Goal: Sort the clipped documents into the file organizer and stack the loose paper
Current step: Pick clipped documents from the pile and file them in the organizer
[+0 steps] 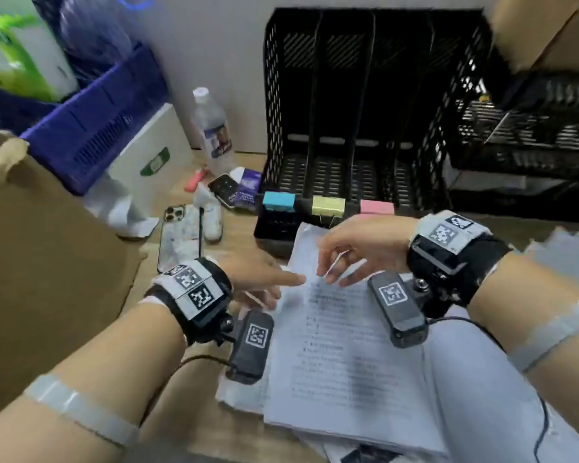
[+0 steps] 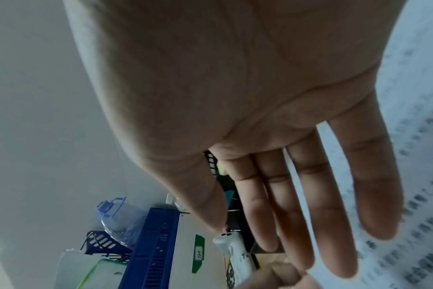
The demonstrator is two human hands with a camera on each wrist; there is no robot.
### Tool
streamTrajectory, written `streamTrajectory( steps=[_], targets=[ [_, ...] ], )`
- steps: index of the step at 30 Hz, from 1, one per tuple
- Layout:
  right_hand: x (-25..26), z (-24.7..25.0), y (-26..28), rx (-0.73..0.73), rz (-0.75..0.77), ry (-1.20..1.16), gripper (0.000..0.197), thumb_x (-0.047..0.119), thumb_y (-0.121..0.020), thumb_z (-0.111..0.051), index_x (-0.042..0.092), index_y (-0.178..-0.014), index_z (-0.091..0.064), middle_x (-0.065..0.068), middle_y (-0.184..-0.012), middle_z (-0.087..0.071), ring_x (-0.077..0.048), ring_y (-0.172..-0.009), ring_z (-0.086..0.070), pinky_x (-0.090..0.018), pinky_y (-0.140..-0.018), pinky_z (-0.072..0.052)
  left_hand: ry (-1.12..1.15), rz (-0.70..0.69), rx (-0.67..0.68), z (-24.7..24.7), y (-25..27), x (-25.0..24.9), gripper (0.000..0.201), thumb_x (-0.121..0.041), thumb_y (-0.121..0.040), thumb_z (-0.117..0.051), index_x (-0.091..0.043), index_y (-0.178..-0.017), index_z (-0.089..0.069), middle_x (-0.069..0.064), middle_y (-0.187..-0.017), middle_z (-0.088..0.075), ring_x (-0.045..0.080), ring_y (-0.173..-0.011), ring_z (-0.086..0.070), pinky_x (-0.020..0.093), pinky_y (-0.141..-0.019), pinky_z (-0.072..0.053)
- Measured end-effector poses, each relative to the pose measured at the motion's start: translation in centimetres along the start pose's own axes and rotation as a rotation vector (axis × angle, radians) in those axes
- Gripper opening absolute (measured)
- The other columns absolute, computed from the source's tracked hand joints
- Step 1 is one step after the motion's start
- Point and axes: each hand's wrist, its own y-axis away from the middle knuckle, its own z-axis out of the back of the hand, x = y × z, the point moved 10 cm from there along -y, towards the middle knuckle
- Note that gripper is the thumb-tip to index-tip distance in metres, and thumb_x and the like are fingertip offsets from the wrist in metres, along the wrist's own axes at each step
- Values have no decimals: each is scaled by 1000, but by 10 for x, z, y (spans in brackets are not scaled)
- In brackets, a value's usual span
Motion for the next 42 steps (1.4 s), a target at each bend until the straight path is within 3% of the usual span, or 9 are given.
streamTrajectory(
  steps=[7,13,16,18,20,27,30,36,42],
  targets=[
    [-30,21,-15,-152,225,60,22,21,-94,-61,2,-87,-69,-12,-88,-72,-24,-80,-70,-37,-81,-55,24,-335,-149,-13,-43,-2,11,-19,-90,-74,-21,-101,-76,10,-79,-72,22,-66,-61,30,-62,-57],
    [-74,44,39,-663,448,-11,7,10,-95,-59,10,-98,-65,-10,-95,-58,-19,-76,-54,-38,-74,-53,295,-448,-310,-20,-18,15,34,-4,-97,-61,-15,-130,-63,6,-94,-74,17,-66,-59,27,-61,-50],
    [-105,43,78,-887,366,256,38,19,-91,-62,14,-128,-54,-12,-125,-55,-21,-96,-58,-33,-77,-51,417,-452,-297,-46,22,14,45,4,-96,-58,-3,-140,-53,10,-108,-71,22,-89,-69,25,-65,-59],
    [-129,34,94,-906,267,300,61,25,-88,-66,13,-143,-41,-12,-141,-48,-27,-121,-53,-38,-95,-49,386,-438,-349,-60,45,17,43,7,-98,-54,1,-140,-49,17,-126,-65,36,-113,-64,18,-58,-56],
    [-146,26,106,-891,229,223,68,26,-89,-64,14,-148,-33,-12,-139,-52,-28,-120,-55,-36,-91,-49,381,-441,-406,-65,54,19,38,4,-98,-56,3,-136,-52,21,-137,-60,42,-120,-61,31,-86,-57],
    [-143,8,126,-844,257,323,27,23,-92,-60,6,-111,-67,-14,-103,-72,-21,-74,-62,-31,-66,-50,427,-402,-414,-66,59,32,32,-1,-99,-57,0,-131,-59,22,-122,-70,40,-113,-67,50,-91,-57],
    [-132,17,112,-789,280,290,20,14,-89,-54,16,-102,-69,-15,-107,-73,-32,-90,-71,-39,-80,-60,468,-413,-420,-46,40,31,32,-5,-96,-63,-5,-128,-63,17,-119,-73,37,-109,-70,54,-100,-53],
    [-88,51,84,-751,341,158,30,8,-89,-54,30,-90,-74,-15,-104,-76,-29,-81,-67,-39,-68,-52,609,-483,-303,-24,17,13,22,-17,-93,-70,-13,-115,-69,5,-106,-79,20,-90,-77,27,-66,-60],
    [-38,52,97,-819,364,207,27,7,-90,-56,23,-105,-72,-11,-87,-75,-26,-66,-66,-32,-56,-54,553,-645,-271,-16,45,-17,20,-10,-89,-73,-9,-109,-74,14,-104,-78,27,-86,-77,40,-78,-64]
  ],
)
